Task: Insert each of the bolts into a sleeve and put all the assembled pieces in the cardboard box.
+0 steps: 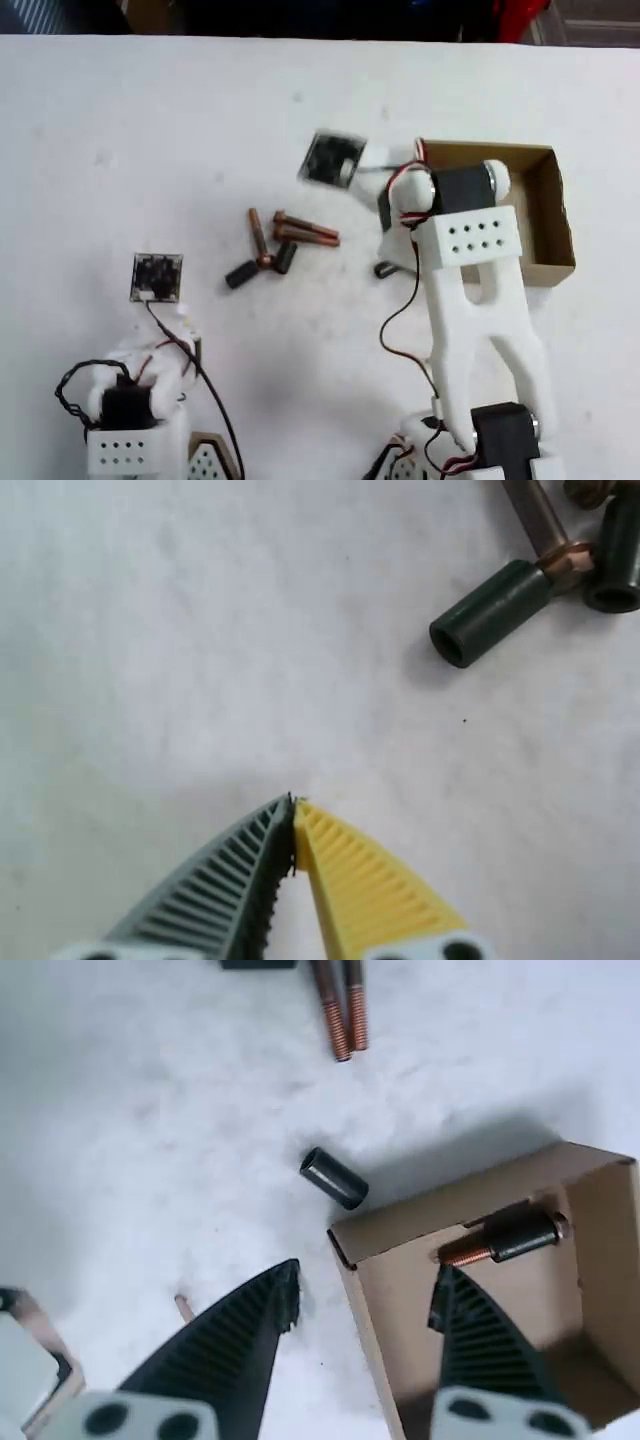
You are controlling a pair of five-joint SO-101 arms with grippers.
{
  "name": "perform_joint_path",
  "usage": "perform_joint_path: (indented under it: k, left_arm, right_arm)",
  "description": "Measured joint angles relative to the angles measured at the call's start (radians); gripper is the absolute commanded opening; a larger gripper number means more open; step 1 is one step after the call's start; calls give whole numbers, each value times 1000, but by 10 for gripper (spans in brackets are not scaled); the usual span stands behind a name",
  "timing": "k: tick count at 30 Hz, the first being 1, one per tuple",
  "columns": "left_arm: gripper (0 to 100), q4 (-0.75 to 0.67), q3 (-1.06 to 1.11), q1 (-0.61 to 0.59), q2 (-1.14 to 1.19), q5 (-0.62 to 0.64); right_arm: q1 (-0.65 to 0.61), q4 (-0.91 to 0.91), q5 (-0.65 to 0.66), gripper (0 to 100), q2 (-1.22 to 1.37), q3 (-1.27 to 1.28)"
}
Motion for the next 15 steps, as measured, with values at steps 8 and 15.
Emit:
perform_joint_path:
  k: [8,15]
  left_arm:
    - [23,0,0,0,0,0]
    - [23,0,0,0,0,0]
  right_arm:
    - [0,-95,436,193,0,196]
    - [-2,-338,629,191,0,385]
